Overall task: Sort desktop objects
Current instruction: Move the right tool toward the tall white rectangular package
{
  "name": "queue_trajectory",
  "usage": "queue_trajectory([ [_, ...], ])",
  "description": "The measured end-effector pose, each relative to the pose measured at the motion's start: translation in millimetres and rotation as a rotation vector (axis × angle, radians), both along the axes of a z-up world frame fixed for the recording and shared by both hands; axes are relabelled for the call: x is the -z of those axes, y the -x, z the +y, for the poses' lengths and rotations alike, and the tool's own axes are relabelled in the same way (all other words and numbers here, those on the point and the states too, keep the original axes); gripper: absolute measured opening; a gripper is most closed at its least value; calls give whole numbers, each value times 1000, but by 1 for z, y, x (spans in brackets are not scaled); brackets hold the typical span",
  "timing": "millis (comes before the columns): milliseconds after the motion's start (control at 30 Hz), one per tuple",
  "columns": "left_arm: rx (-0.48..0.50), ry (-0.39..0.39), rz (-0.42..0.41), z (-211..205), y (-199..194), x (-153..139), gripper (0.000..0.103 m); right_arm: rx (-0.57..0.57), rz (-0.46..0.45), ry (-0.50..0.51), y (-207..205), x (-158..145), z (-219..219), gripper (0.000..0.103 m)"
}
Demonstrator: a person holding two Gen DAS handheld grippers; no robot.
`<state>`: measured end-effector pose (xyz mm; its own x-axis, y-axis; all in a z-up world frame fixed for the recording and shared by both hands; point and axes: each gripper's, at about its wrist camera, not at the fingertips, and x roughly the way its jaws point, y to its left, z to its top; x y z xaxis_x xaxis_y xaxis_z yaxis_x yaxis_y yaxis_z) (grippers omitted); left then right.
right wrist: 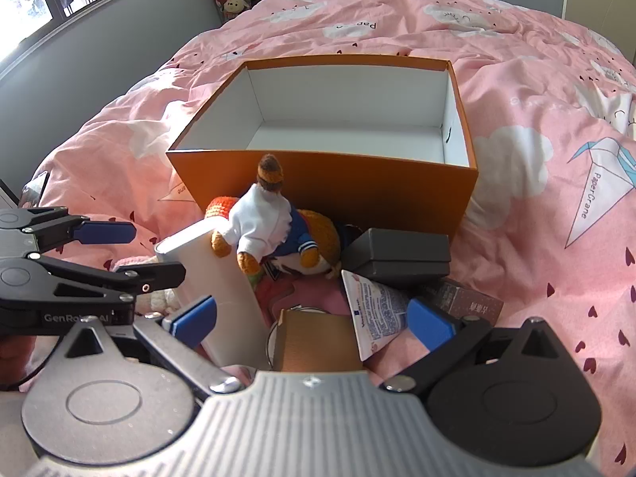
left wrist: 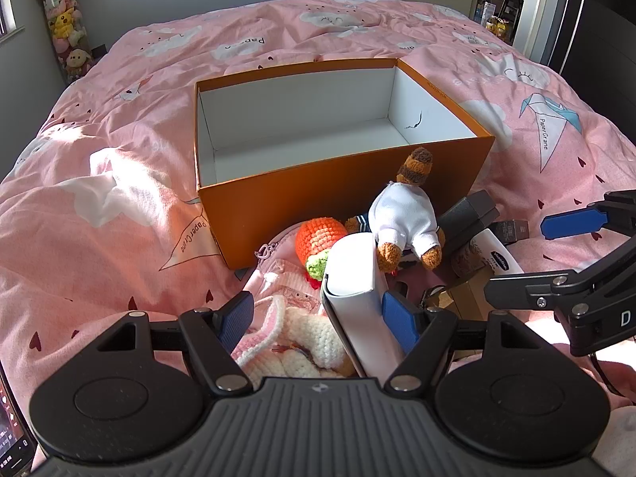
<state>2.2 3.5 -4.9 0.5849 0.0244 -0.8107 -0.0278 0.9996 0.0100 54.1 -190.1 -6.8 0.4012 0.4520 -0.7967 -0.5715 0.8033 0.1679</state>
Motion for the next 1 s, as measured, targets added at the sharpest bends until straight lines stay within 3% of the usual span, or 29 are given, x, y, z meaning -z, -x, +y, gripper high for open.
queue_trajectory([
  [667,12,31,-10,7,0,-5,84,6,-2,1,-3,0,-1,102],
  [800,24,43,-25,12,1,-12,80,15,-21,-8,-4,-3,-3,101],
  [867,13,55,-31,17,0,-16,76,12,-35,-13,-5,-5,-3,95],
  [1000,-33,66,-24,32,-2,-21,60,-18,-64,-10,-6,-7,4,85],
])
